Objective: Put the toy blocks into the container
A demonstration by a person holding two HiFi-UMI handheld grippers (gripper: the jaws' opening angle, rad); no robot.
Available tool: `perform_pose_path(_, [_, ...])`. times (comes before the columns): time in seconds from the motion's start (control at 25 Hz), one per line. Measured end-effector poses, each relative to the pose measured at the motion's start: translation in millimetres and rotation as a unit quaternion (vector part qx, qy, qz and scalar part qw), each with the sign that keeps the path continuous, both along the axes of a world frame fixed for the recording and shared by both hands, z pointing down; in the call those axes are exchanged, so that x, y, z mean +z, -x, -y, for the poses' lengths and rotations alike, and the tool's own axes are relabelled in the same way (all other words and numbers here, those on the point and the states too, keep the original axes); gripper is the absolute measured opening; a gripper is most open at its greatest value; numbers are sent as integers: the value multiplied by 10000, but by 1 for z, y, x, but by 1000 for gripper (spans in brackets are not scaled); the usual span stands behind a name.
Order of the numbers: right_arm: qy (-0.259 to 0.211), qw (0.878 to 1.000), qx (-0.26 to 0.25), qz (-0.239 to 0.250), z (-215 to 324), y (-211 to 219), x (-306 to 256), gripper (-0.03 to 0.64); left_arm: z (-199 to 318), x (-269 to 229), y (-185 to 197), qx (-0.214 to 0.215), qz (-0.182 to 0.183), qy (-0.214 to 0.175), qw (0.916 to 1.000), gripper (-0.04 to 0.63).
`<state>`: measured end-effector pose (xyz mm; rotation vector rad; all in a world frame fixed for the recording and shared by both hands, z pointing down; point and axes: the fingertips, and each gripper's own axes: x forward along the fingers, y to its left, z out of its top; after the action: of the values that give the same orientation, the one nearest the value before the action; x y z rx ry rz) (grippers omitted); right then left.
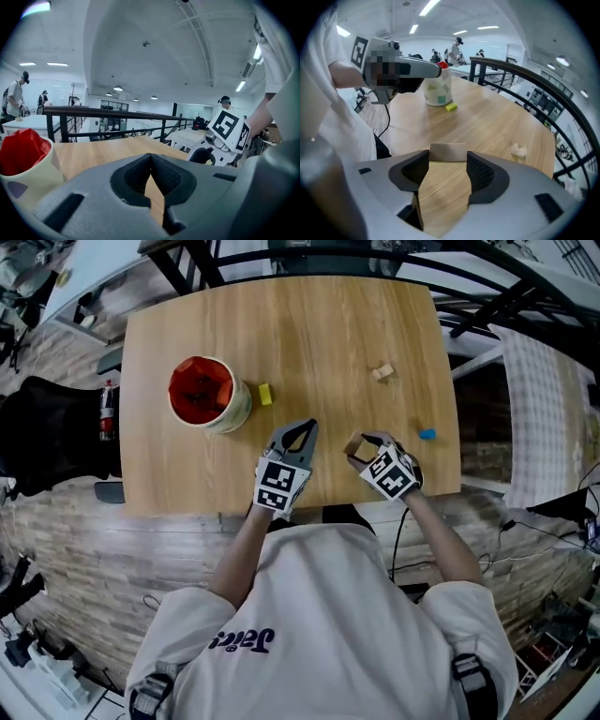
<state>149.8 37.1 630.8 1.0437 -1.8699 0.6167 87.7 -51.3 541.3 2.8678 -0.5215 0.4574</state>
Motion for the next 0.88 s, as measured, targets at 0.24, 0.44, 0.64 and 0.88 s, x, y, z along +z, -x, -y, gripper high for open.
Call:
perform_pose_path(0.24, [-137,9886,-1500,8,41,38,-46,259,28,-16,46,-891,-68,-42,9960,8])
perform_pose_path(0.44, [-349,9707,-2376,-11,93,64,-82,259,52,-26,85,-1579,-84,-122,9873,8])
perform_pose_path(0.64, [-622,9456,-3193,14,148,103,-110,259,73,-33,117,-2071,-95,-245,9780,8])
perform_pose_path(0.88, [-874,9143,-3955,-57,204,165,-142,259,89,-53,166,-2610,-145,-303,9648,8])
